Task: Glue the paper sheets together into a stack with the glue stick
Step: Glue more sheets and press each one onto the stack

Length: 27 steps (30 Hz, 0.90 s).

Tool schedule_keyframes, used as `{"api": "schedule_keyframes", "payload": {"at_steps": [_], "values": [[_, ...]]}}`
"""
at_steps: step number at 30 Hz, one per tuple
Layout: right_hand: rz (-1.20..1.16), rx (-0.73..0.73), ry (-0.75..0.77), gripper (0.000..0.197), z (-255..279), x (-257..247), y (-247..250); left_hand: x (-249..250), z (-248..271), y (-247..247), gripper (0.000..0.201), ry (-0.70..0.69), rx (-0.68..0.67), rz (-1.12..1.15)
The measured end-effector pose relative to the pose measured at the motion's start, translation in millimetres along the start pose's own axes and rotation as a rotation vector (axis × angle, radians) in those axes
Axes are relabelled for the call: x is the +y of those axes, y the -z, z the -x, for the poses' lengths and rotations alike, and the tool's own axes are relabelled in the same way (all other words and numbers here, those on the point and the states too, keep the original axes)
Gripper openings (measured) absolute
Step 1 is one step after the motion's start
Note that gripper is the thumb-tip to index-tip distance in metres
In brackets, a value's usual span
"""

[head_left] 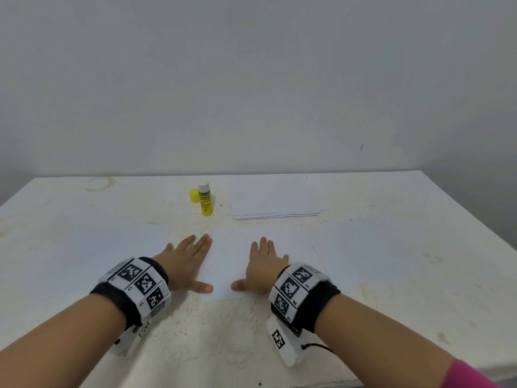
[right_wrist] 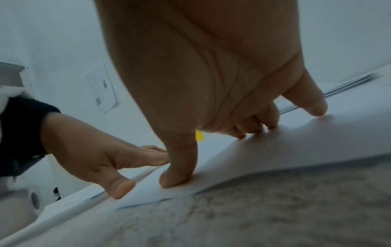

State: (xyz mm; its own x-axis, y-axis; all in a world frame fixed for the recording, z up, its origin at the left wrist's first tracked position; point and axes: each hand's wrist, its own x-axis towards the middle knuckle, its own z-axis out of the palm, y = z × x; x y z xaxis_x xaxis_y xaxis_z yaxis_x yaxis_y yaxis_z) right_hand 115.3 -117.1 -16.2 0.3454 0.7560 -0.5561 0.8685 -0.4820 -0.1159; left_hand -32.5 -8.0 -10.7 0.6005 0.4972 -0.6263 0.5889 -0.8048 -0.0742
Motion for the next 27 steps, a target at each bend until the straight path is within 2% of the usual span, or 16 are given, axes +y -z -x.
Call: {"api": "schedule_keyframes", "payload": {"at_steps": [3,7,9,12,16,19,23,27], "values": [[-0.012,-0.021,-0.017,0.105,2,-3,0,0,1,0,0.111,-0.001,-0.002,0.018],[0.048,-0.062,-0.031,0.13,3,-12,-3,2,2,2,0.111,0.008,-0.004,0.025],[0.063,-0.065,-0.048,0.13,2,-14,-3,3,4,3,0.112,0.013,0.0,0.026],[0.004,-0.047,-0.027,0.112,3,-10,0,3,5,2,0.112,0.014,0.012,0.022],[-0.135,-0.028,0.01,0.069,0,0,14,1,4,2,0.123,0.001,-0.008,0.017],[-0.169,0.001,0.121,0.042,-7,-5,26,-1,3,2,0.137,-0.002,-0.019,0.026],[-0.059,0.048,0.199,0.038,-16,-23,19,0,1,1,0.122,0.01,-0.004,0.017],[0.018,0.024,0.143,0.041,-25,-33,9,0,3,1,0.121,0.009,0.009,0.011]]}}
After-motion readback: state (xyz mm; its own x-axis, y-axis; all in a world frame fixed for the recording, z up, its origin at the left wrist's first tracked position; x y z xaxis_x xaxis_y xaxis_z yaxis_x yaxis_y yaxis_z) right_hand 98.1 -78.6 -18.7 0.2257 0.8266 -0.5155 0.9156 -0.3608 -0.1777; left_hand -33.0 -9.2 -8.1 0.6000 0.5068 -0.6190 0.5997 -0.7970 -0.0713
